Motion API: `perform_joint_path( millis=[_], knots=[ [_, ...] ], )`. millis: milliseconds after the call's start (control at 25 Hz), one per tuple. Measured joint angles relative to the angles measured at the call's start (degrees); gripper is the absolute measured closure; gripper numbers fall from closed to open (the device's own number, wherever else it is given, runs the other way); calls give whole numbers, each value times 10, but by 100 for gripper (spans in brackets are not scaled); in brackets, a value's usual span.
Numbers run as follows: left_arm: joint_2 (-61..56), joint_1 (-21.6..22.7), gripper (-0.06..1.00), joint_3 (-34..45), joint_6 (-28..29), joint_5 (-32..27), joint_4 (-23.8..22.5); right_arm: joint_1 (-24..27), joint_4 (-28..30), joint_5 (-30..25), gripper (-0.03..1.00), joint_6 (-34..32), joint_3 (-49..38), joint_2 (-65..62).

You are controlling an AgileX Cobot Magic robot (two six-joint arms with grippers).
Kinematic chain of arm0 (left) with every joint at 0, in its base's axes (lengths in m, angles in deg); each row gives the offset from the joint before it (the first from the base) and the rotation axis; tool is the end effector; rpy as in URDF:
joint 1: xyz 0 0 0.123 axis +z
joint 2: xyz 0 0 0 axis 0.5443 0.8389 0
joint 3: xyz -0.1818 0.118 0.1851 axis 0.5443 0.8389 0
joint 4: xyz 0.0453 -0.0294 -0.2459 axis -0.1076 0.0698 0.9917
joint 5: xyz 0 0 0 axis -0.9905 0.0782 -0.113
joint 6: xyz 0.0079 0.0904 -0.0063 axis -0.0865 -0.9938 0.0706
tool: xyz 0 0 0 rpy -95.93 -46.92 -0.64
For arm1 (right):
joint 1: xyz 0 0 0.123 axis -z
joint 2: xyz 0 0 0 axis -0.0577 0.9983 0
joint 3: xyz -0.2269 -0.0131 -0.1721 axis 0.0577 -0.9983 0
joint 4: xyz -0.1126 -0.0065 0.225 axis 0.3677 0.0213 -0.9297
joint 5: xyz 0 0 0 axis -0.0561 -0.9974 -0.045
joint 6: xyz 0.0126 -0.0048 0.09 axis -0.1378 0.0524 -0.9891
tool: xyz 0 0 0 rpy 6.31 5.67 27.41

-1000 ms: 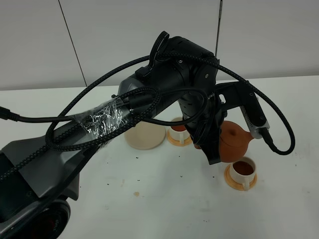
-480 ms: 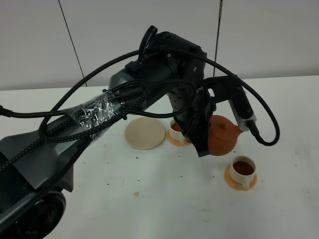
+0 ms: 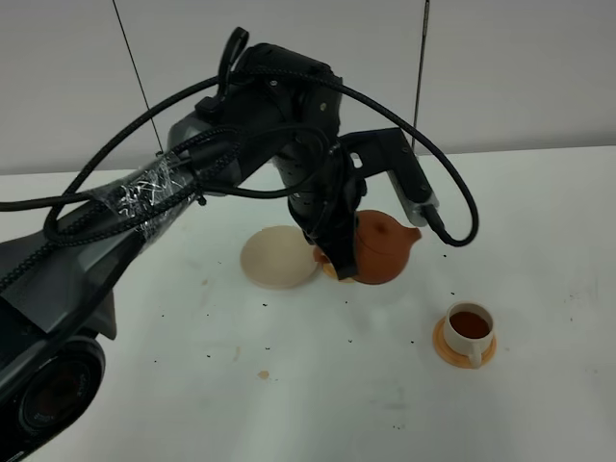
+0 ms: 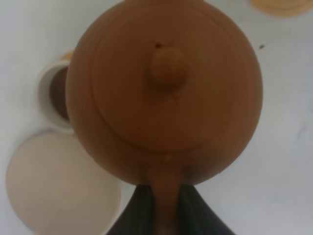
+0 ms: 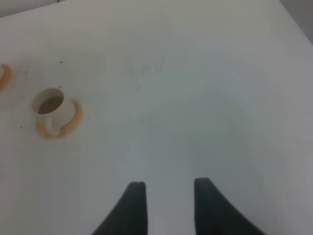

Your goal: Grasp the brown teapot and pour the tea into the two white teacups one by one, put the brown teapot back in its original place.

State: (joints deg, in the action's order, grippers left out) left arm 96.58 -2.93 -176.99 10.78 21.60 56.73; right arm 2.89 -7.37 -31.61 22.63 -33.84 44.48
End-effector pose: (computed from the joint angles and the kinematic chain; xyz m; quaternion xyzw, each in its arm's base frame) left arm 0.4021 -0.2820 0.2442 0.6033 0.7773 0.0469 0.1720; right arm -0.0048 0.0004 0.2729 0.0528 0.8549 0.0387 0.5146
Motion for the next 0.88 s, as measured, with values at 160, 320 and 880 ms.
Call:
perform_joint_path(
  millis=[160,320,880],
  knots=[
    [0,24,77,0,-2,0,0,0,0,0,73,0,0,0],
    [0,47,77,0,-8,1,0,0,0,0,73,0,0,0],
    [1,109,77,0,-11,11,0,0,0,0,73,0,0,0]
  ],
)
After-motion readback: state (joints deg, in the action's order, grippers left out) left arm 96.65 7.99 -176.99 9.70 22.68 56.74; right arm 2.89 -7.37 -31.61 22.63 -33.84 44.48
